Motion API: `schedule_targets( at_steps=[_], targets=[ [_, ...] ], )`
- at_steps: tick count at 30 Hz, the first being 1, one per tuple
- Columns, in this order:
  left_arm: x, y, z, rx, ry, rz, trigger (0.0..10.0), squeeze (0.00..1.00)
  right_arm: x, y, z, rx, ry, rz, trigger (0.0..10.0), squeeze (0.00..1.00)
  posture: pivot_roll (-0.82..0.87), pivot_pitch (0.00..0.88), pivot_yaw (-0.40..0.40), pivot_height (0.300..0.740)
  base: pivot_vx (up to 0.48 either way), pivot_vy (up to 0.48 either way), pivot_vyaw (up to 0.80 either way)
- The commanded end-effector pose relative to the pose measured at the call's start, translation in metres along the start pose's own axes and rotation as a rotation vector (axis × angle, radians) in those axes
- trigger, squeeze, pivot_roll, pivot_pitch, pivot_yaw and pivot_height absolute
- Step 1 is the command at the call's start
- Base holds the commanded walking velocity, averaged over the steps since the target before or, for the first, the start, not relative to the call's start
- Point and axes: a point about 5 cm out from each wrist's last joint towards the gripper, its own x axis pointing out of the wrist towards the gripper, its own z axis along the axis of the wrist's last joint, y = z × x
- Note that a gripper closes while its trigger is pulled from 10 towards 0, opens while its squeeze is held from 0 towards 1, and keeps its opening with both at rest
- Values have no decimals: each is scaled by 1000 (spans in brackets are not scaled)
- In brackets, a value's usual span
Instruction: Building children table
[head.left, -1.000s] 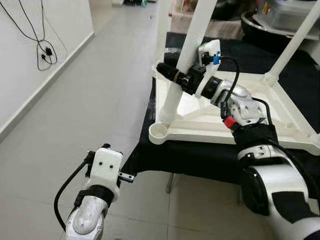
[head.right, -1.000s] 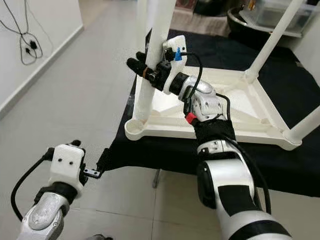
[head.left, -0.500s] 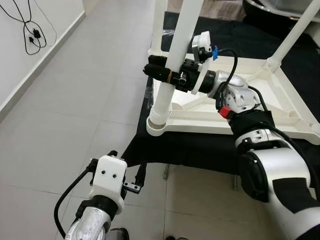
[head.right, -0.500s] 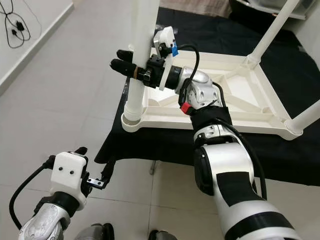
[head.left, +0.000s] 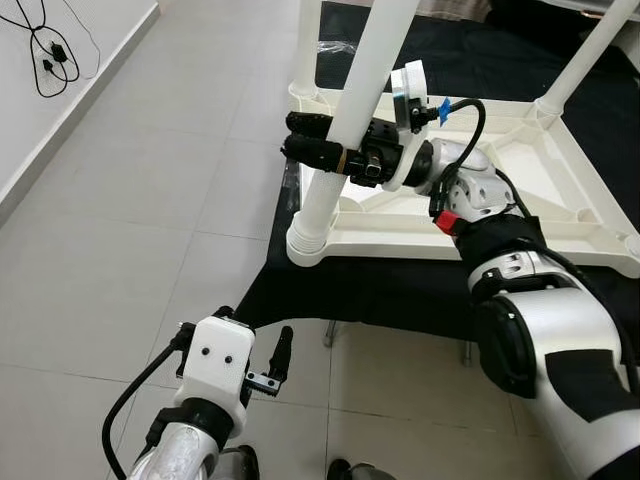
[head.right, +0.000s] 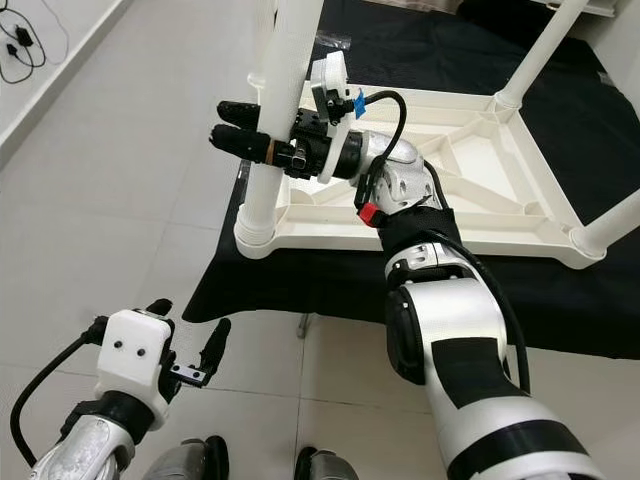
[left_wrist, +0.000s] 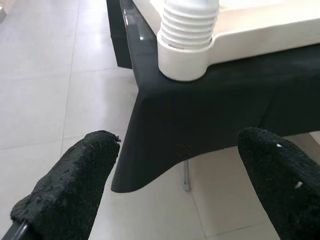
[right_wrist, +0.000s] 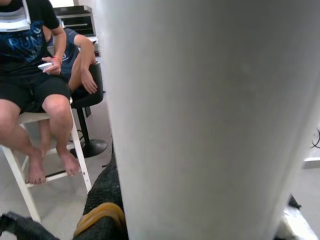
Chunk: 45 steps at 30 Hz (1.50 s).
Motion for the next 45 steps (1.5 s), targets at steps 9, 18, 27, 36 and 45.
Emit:
schedule_targets(
  at_steps=[9,18,27,36,45],
  targets=[
    [-7,-3,1,12,32,-17,10000,0,24,14,-23,43,141,180,10000,0,170,298,-145,740,0,0,0],
    [-13,-7,0,10,48,-17,10000,0,33,19,-18,90,147,301,10000,0,171,271,-165,740,0,0,0],
    [-13,-9,0,6,51,-20,10000,0,35,19,-17,79,207,317,10000,0,163,271,-165,740,0,0,0],
    [-13,-10,0,5,49,-10,10000,0,38,14,-2,50,205,314,10000,0,147,268,-171,740,0,0,0],
    [-10,-11,1,7,45,-9,10000,0,39,18,-13,69,273,337,10000,0,135,270,-179,740,0,0,0]
  ],
)
